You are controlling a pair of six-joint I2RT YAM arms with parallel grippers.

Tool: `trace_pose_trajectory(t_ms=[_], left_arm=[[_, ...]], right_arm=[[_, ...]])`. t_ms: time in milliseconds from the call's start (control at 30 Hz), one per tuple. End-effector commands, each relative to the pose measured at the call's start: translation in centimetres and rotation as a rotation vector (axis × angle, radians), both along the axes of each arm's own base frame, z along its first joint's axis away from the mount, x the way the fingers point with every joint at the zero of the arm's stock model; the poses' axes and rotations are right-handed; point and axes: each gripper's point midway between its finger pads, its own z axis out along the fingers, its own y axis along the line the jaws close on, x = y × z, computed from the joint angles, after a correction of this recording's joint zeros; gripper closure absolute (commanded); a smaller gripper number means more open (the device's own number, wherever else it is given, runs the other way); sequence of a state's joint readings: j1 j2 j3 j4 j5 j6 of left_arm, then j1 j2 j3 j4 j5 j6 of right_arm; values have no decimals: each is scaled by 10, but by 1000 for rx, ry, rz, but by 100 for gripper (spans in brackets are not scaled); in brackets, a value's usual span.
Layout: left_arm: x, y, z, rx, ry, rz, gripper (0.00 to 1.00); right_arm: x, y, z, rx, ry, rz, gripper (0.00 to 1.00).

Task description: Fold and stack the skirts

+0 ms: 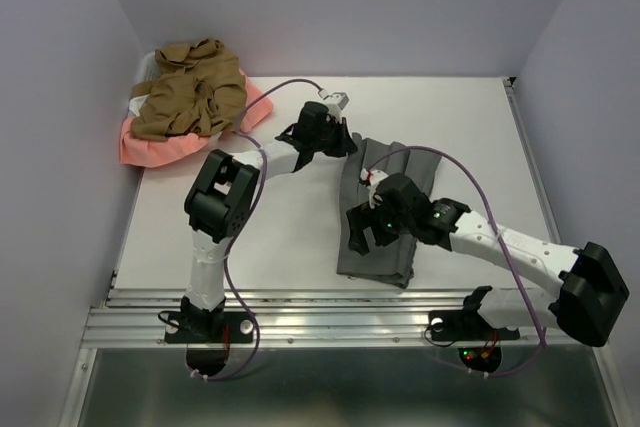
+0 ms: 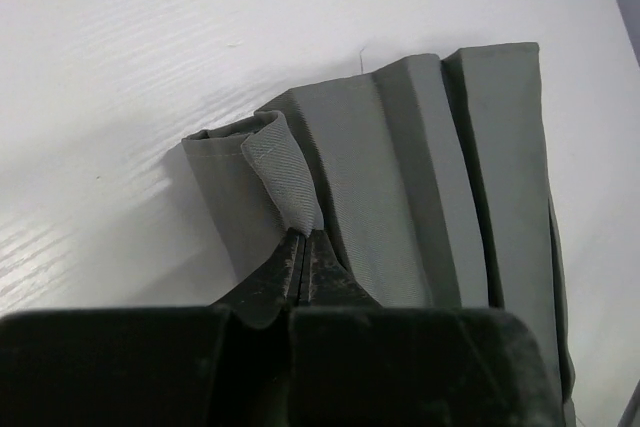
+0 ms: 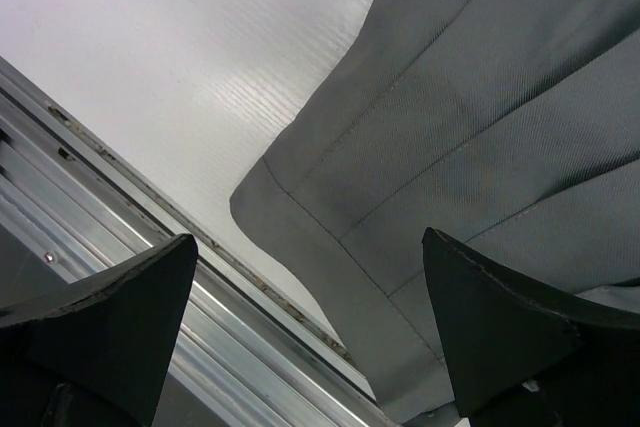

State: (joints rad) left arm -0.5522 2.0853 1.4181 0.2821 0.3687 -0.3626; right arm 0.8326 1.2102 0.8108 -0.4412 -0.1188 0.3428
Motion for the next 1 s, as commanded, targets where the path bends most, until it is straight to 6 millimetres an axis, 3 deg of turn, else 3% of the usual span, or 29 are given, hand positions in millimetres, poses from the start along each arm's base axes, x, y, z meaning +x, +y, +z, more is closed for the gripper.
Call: trace_pose_trajectory(t_ms=[0,133,167,433,567,600,633,700,767,833,867,967], left_arm=[[9,-14,49,-89,-99,-51,100],[15,-24,37,-95,-69,-61,100],[17,-25,25,-89,-48,-58,100],[27,-46,5,-107,-18,-87,99],[26,-53,-6,-106,5,-106,89],[25,-54,-6,-111,8,-110,80],[25,-54,-4,-114,9,-112,77],[25,-56,7,-126,-9,-117,70],[24,-55,23,-133,-32,-118,55],[22,-52,34,-133,-45,-114,50],[21,-51,53,-143,-76,-110,48],[19,-38,87,-152,-132,-65,36]], right_arm=[[11,10,9,11,-40,12,0],[15,12,12,12,-49,5,0],[16,12,11,12,-48,-3,0],[14,19,-1,-2,-14,30,0],[20,19,0,-9,-27,9,0],[22,19,0,-10,-29,-5,0],[24,19,1,-12,-32,-16,0],[30,20,3,-15,-42,-46,0],[36,21,12,-5,-65,-71,0],[42,22,23,12,-91,-98,0],[48,20,29,8,-116,-122,0],[62,17,56,36,-182,-189,0]])
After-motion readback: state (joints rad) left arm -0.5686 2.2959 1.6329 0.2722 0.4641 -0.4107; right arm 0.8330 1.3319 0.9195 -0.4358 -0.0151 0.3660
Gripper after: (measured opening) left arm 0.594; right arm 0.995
